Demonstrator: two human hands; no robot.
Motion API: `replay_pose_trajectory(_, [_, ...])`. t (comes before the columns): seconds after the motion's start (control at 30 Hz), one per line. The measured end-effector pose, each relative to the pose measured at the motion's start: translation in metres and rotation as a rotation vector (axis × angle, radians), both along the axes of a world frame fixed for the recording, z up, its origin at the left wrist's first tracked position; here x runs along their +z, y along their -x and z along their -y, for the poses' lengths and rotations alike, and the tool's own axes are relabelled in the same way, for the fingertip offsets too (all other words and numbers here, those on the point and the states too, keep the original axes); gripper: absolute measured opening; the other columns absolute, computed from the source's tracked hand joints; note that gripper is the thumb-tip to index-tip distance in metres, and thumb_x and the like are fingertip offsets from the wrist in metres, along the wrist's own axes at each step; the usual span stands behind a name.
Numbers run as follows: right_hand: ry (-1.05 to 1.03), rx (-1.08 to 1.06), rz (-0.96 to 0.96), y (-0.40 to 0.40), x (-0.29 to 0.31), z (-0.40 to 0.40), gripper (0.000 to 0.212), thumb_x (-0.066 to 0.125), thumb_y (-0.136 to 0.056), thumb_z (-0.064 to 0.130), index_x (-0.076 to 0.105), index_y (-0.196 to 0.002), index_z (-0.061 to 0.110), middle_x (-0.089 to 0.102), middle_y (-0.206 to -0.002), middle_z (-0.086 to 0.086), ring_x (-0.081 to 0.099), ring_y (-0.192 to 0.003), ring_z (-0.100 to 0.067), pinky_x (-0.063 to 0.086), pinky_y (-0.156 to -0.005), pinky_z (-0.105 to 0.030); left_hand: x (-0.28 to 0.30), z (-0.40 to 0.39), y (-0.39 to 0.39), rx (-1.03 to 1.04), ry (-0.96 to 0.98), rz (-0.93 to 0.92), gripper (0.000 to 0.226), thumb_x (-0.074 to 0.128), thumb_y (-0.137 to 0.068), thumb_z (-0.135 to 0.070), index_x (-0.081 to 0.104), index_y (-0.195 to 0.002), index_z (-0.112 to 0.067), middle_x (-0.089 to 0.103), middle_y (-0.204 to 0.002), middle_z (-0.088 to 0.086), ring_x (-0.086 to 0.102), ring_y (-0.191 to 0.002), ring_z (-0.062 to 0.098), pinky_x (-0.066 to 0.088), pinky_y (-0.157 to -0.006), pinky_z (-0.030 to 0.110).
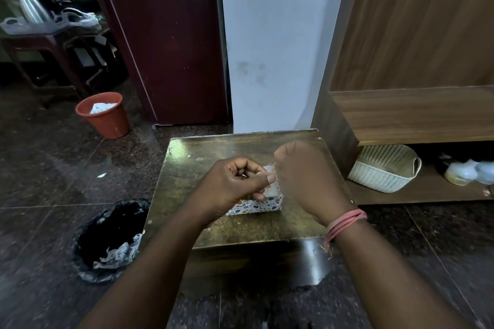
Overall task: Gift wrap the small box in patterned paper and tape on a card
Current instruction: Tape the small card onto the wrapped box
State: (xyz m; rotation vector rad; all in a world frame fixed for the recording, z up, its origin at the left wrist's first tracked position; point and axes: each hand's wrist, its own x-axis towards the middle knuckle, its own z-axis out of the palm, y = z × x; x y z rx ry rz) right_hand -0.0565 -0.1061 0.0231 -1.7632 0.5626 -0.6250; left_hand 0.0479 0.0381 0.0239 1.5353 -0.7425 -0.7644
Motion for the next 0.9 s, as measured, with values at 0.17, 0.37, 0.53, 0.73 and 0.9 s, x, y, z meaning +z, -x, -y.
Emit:
replay_pose_trajectory(0.17, [0.021, -0.012, -0.002, 0.001, 0.002, 0.002, 0.016, 0.06, -0.098, 0.013, 0.064, -0.086, 0.022, 0.067, -0.081, 0.008, 0.062, -0.077, -0.011, 0.052, -0.074, -0.034, 0.001, 0.003, 0.001, 0.017, 0.029, -0.029, 0.032, 0.082, -0.081, -0.025, 0.075, -0.109, -0.01, 0.064, -0.077, 0.019, 0.062, -0.061, 0.021, 0.055, -0.056, 0.03])
replay_pose_trajectory(0.37, [-0.012, -0.022, 0.027, -0.004, -0.002, 0.001, 0.017, 0.059, -0.099, 0.011, 0.063, -0.086, 0.022, 0.061, -0.074, 0.012, 0.053, -0.065, 0.0, 0.041, -0.066, -0.024, 0.001, 0.006, 0.008, 0.032, 0.047, -0.265, 0.025, 0.077, -0.083, -0.021, 0.081, -0.108, -0.019, 0.058, -0.072, 0.004, 0.043, -0.056, 0.01, 0.039, -0.048, 0.024])
replay_pose_trajectory(0.53, [0.008, -0.034, 0.032, -0.004, -0.001, 0.001, 0.016, 0.061, -0.098, 0.012, 0.065, -0.087, 0.022, 0.068, -0.08, 0.01, 0.058, -0.068, 0.002, 0.043, -0.069, -0.021, 0.004, 0.008, 0.012, 0.042, 0.08, -0.407, 0.038, 0.077, -0.076, -0.022, 0.079, -0.114, -0.018, 0.057, -0.074, 0.003, 0.042, -0.057, 0.007, 0.038, -0.048, 0.02])
replay_pose_trajectory(0.73, [0.071, -0.06, 0.08, -0.005, -0.003, 0.003, 0.014, 0.068, -0.094, 0.011, 0.068, -0.086, 0.023, 0.071, -0.082, 0.006, 0.066, -0.079, -0.008, 0.053, -0.074, -0.024, 0.002, 0.009, 0.012, 0.07, 0.087, -0.462, 0.039, 0.078, -0.075, -0.022, 0.08, -0.113, -0.015, 0.056, -0.08, 0.006, 0.042, -0.058, 0.006, 0.04, -0.049, 0.018])
replay_pose_trajectory(0.9, [-0.116, -0.074, 0.093, -0.004, -0.006, 0.015, 0.015, 0.078, -0.088, 0.02, 0.074, -0.101, 0.027, 0.062, -0.071, 0.006, 0.057, -0.062, -0.005, 0.051, -0.064, -0.029, 0.006, 0.007, 0.013, 0.045, 0.091, -0.551, 0.039, 0.075, -0.079, -0.023, 0.079, -0.118, -0.018, 0.055, -0.084, 0.004, 0.04, -0.057, 0.004, 0.041, -0.05, 0.014])
